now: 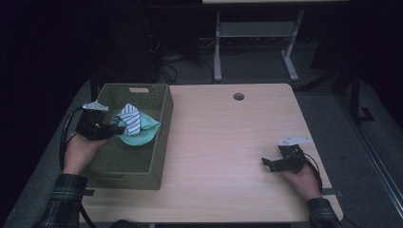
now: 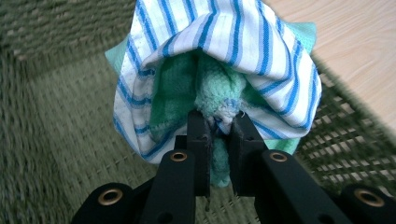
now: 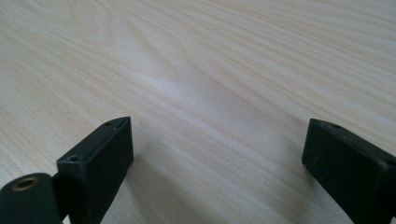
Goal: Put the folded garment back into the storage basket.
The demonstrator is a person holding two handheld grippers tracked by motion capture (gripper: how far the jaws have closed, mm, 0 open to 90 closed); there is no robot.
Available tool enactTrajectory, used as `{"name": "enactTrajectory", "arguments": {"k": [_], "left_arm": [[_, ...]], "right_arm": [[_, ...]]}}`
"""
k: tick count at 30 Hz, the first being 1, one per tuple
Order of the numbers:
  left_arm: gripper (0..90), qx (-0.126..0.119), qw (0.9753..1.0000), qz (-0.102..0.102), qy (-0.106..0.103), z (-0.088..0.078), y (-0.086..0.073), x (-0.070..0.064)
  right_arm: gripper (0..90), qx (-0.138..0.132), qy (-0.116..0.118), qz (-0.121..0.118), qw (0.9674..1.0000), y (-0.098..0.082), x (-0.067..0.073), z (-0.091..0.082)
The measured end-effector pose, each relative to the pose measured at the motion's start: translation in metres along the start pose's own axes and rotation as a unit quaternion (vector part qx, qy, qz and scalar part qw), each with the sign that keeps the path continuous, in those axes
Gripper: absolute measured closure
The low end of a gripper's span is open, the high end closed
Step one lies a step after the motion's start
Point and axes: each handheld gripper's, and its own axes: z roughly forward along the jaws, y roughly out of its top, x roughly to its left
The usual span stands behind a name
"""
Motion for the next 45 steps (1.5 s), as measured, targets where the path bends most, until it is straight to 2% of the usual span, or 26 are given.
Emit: {"name": "enactTrajectory", "arguments": {"k": [6, 12, 21, 24, 27, 30, 33, 37, 45], "left_arm": [[80.0, 0.014, 0.9997, -0.018, -0.001, 0.017, -0.011, 0.007], [80.0, 0.036, 0.999, -0.025, -0.004, 0.034, -0.019, 0.012], [78.8, 0.092, 0.9954, -0.026, -0.002, 0.057, -0.027, 0.017], [76.2, 0.1, 0.9947, -0.024, -0.003, 0.061, -0.029, 0.017], [69.3, 0.108, 0.9939, -0.022, 0.002, 0.063, -0.03, 0.016], [60.6, 0.105, 0.9942, -0.025, 0.002, 0.062, -0.03, 0.018], [52.8, 0.094, 0.9951, -0.03, 0.007, 0.059, -0.03, 0.019], [42.1, 0.092, 0.9953, -0.027, 0.014, 0.055, -0.029, 0.02], [24.0, 0.064, 0.9976, -0.027, 0.009, 0.045, -0.024, 0.015]], "right_arm": [[8.3, 0.0, 0.0, 0.0, 1.0, 0.0, 0.0, 0.0], [8.4, 0.0, 0.0, 0.0, 1.0, 0.0, 0.0, 0.0], [8.3, 0.0, 0.0, 0.0, 1.0, 0.0, 0.0, 0.0], [8.4, -0.002, -0.001, -0.002, 1.0, 0.0, 0.0, 0.0], [8.4, -0.001, -0.002, 0.001, 1.0, 0.0, 0.0, 0.0], [8.4, -0.001, -0.002, -0.001, 1.0, -0.001, 0.0, 0.0], [8.4, -0.002, -0.002, -0.001, 1.0, -0.001, 0.0, 0.0], [8.4, 0.0, -0.001, 0.002, 1.0, 0.0, 0.0, 0.0], [8.4, 0.0, -0.002, 0.001, 1.0, -0.001, 0.0, 0.0]]}}
